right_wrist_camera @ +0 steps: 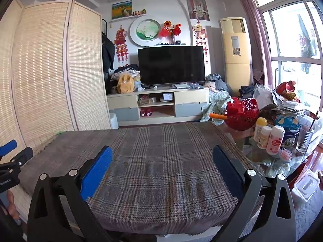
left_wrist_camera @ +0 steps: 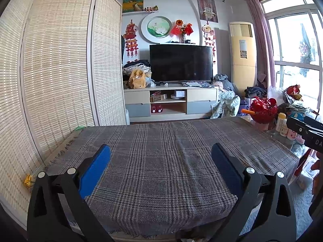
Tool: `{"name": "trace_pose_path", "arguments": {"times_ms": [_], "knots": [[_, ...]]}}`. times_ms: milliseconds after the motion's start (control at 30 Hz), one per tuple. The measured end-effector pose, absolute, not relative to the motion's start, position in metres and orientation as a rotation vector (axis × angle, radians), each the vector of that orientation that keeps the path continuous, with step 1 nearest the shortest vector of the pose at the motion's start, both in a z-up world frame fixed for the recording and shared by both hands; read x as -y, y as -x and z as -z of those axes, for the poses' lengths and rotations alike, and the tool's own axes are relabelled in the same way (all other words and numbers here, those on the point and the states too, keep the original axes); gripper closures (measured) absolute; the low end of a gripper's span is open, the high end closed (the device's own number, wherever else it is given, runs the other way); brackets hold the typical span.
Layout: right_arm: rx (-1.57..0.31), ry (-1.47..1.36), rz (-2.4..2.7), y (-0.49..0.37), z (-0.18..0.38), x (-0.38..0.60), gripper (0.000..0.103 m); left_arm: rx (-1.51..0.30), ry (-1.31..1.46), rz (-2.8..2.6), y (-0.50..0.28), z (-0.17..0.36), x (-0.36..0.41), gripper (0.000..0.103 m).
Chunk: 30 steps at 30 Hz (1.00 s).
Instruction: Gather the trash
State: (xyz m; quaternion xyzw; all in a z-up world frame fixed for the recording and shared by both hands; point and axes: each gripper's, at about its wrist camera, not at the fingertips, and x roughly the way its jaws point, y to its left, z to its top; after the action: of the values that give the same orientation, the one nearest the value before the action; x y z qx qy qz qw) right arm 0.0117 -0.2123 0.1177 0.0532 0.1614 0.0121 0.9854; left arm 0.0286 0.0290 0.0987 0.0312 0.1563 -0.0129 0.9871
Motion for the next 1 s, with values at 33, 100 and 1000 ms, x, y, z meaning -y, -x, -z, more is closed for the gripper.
{"name": "trace_pose_path", "arguments": {"times_ms": [33,100,1000], "knots": [[-0.324,-0.106,-0.024,-0.0116,-0.1178,0.2121,0.003,-0.314,-0.062,0.027,-0.0289,-0.0984,-0.0289,0.008],[-0.324,-0.106,-0.024,-0.0117,-0.1177,0.2117,0.003,-0.315,-0.06,0.028,-0.0291,-0.0985,-0.0287,0.008],[-0.332,-0.102,-0.033,-0.0134,-0.1169,0.2112,0.003,-0.337,-0.05,0.036,-0.0315,-0.0963,-0.0259,0.008]]}}
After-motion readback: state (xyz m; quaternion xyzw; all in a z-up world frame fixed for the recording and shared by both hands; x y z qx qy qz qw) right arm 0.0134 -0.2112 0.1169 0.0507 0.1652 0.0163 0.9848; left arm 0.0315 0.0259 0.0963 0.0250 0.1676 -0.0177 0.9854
